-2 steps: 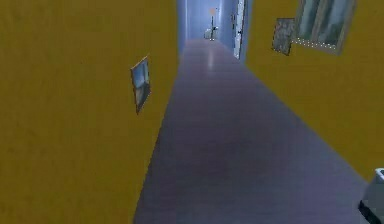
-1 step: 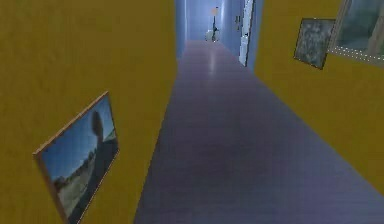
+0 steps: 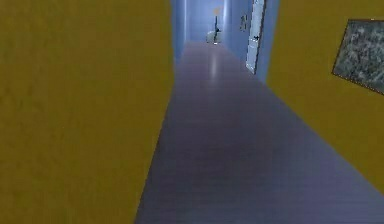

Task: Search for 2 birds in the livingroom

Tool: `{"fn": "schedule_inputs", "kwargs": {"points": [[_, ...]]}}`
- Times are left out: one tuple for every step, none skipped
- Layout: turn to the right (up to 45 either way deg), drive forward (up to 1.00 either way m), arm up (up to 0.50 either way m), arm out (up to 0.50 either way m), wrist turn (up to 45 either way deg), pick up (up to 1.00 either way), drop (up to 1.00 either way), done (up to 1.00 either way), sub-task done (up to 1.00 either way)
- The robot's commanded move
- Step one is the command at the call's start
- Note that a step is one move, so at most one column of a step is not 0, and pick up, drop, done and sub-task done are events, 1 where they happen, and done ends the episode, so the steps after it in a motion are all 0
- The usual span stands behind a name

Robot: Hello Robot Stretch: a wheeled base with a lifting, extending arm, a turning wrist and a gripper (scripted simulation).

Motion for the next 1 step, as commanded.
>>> {"fn": "schedule_inputs", "kwargs": {"points": [[0.0, 1.00, 0.00, 0.00, 0.0, 0.00, 0.00, 0.00, 0.00]]}}
